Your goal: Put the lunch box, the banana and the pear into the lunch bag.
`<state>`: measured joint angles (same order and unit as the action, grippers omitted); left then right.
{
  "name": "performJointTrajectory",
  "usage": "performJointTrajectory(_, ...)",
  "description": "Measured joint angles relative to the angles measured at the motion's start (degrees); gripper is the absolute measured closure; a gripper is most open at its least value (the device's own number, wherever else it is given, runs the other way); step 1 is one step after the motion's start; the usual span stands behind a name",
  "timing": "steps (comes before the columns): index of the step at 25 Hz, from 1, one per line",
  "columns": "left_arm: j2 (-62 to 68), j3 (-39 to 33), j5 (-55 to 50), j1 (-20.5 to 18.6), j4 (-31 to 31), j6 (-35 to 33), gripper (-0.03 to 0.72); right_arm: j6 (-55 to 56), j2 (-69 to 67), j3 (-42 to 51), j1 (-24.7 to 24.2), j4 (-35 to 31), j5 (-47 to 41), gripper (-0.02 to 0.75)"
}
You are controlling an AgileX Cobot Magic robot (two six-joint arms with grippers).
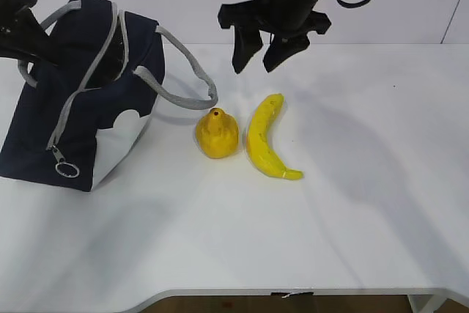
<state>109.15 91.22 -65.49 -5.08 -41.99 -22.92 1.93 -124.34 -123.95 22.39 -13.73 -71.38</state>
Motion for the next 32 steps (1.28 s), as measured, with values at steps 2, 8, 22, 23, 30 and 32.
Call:
performJointTrajectory(2,0.00,0.00,0.00,0.00,0.00,0.00,0.666,0.59,0.58,2.62,0.00,2.10,-0.11,0.300)
performJointTrajectory(8,0.00,0.00,-0.57,0.00,0.12,0.00,0.666,5.40,0.73,3.99,0.00,6.89,0.01,0.298)
performJointTrajectory(22,0.00,0.00,-1.45,0.00,0.24,0.14,0.666,12.10,-8.70,3.99,0.00,10.30,0.33,0.265)
performJointTrajectory(23,0.00,0.00,-1.45,0.00,0.24,0.14,0.666,12.63,-9.14,3.99,0.00,10.33,0.33,0.265)
performJointTrajectory(30,0.00,0.00,-1.49,0.00,0.27,0.14,0.666,15.04,-10.81,3.81,0.00,7.03,3.23,0.264)
performJointTrajectory(32,0.00,0.00,-1.49,0.00,0.27,0.14,0.666,15.15,-11.05,3.81,0.00,5.97,3.90,0.264)
